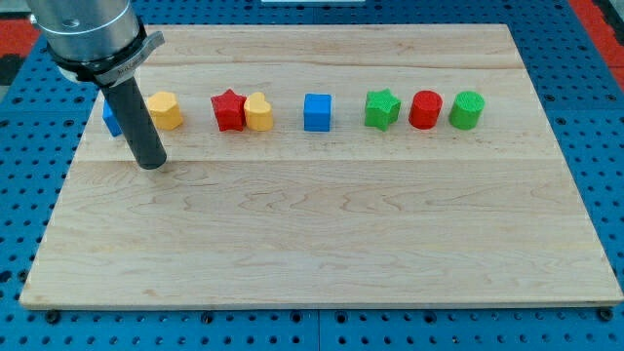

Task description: Point your arm to the green circle

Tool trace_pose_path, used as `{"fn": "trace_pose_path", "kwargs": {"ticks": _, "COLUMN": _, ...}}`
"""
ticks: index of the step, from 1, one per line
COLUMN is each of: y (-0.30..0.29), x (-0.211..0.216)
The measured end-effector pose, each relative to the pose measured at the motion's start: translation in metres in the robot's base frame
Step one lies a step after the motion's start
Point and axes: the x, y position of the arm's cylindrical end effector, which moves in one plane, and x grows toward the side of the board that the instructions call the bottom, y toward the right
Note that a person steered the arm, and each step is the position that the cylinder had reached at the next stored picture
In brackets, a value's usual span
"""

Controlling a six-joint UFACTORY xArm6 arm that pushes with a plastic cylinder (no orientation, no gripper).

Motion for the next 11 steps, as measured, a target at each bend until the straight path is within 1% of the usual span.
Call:
{"fn": "trace_pose_path", "kwargs": {"ticks": 1, "y": 0.01, "x": 0.009}}
{"fn": "trace_pose_path", "kwargs": {"ticks": 2, "y": 0.113, "x": 0.014}}
{"fn": "trace_pose_path", "kwargs": {"ticks": 3, "y": 0.157, "x": 0.017}}
{"fn": "trace_pose_path", "kwargs": {"ticks": 4, "y": 0.156, "x": 0.017}}
{"fn": "trace_pose_path", "kwargs": {"ticks": 5, "y": 0.169, "x": 0.017}}
{"fn": "trace_pose_path", "kwargs": {"ticks": 7, "y": 0.257, "x": 0.016}}
{"fn": "trace_pose_path", "kwargs": {"ticks": 8, "y": 0.304, "x": 0.005}}
{"fn": "trace_pose_path", "kwargs": {"ticks": 9, "y": 0.378, "x": -0.007}}
{"fn": "trace_pose_path", "kwargs": {"ticks": 10, "y": 0.401, "x": -0.038}}
{"fn": "trace_pose_path", "kwargs": {"ticks": 11, "y": 0.407, "x": -0.088}}
